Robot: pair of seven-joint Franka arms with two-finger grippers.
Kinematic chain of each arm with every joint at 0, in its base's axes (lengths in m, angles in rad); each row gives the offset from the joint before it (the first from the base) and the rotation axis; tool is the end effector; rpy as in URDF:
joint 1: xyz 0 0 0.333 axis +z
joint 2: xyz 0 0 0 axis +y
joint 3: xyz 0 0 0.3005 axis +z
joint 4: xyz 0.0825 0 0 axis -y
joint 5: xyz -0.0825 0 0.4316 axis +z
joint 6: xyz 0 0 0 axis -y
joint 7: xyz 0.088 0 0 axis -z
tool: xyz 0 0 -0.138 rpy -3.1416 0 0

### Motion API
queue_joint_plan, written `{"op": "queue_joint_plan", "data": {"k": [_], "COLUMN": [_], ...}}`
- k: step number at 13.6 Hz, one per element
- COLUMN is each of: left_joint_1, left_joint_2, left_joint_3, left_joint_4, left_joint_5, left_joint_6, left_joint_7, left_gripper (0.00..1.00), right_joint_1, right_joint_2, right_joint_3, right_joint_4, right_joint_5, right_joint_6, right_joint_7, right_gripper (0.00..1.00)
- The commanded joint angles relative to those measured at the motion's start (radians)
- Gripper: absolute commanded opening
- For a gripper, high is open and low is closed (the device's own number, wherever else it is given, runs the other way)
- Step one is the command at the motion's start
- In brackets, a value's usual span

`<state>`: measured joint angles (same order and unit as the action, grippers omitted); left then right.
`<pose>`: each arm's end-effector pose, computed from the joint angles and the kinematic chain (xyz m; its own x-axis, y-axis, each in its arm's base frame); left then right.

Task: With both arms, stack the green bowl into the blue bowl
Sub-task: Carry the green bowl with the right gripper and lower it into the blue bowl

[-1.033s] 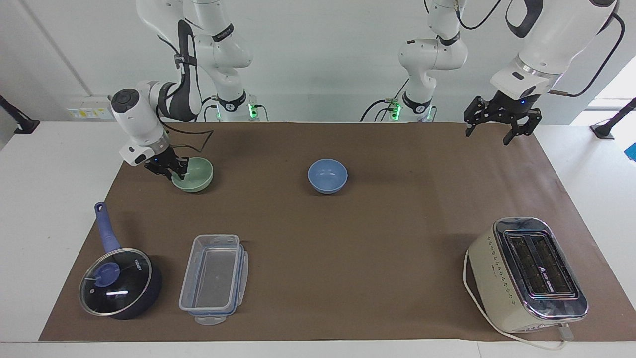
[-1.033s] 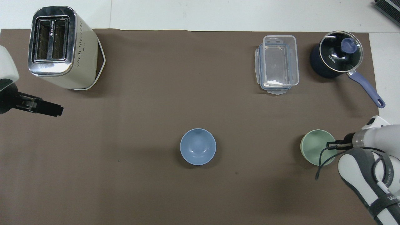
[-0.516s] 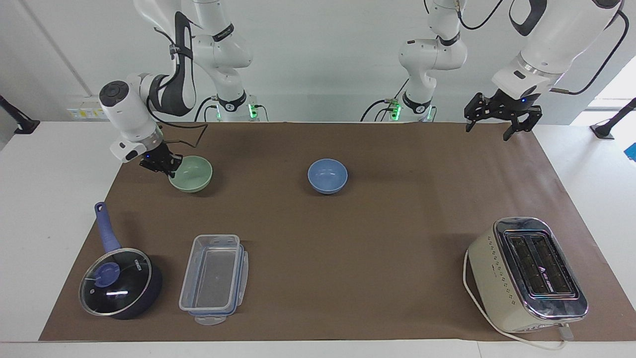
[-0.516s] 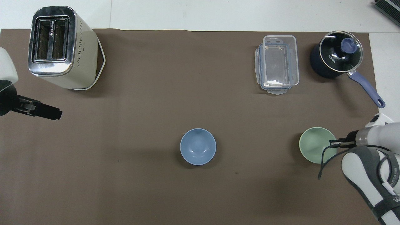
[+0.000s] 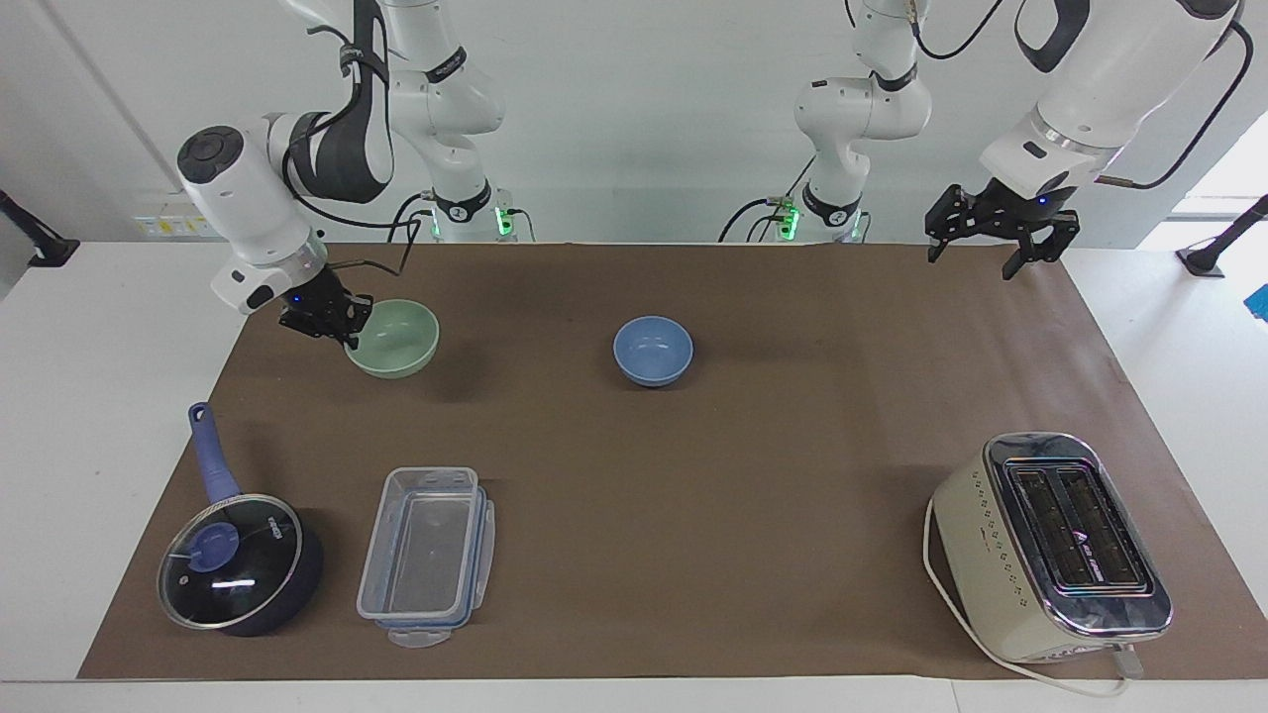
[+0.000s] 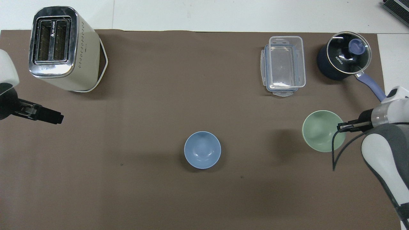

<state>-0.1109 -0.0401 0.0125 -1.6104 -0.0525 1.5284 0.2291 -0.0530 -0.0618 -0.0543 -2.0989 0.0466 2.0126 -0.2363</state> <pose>0.5805 -0.0647 0.5779 0.9458 -0.3235 -0.0287 -0.3213 -0.9450 0.0611 0.5682 -0.0572 0.3776 0.9940 0.1088 -0.0138 0.1080 -0.9929 -0.0496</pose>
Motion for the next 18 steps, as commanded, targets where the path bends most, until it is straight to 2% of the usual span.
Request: {"op": "queue_joint_plan", "data": {"k": [1,6,9,13,18], "left_joint_1": [0.014,0.013,0.013,0.013,0.013], "left_joint_2": [-0.007,-0.011,-0.011,-0.011,-0.009], "left_joint_3": [-0.009,-0.009,-0.009,-0.011,-0.011], "left_joint_4": [-0.003,-0.013,-0.014,-0.014,-0.014], "left_joint_5": [0.019,0.019,0.017,0.017,0.017], "left_joint_6": [-0.017,-0.017,-0.014,-0.011,-0.005], "left_joint_7": [0.013,0.013,0.013,0.012,0.015], "left_gripper": [1.0,1.0,1.0,1.0,1.0], "right_joint_1": [0.069,0.315,0.459,0.597,0.622], "right_joint_2": [0.028,0.06,0.112,0.189,0.174], "right_joint_3": [0.005,0.005,0.005,0.005,0.011], "right_joint_4": [0.071,0.114,0.119,0.125,0.082], "right_joint_5": [0.019,0.087,0.087,0.085,0.087], "right_joint_6": [-0.034,-0.011,0.086,0.185,0.176], "right_joint_7": [0.084,0.371,0.524,0.702,0.735], "right_gripper": [0.0,0.0,0.0,0.0,0.0]}}
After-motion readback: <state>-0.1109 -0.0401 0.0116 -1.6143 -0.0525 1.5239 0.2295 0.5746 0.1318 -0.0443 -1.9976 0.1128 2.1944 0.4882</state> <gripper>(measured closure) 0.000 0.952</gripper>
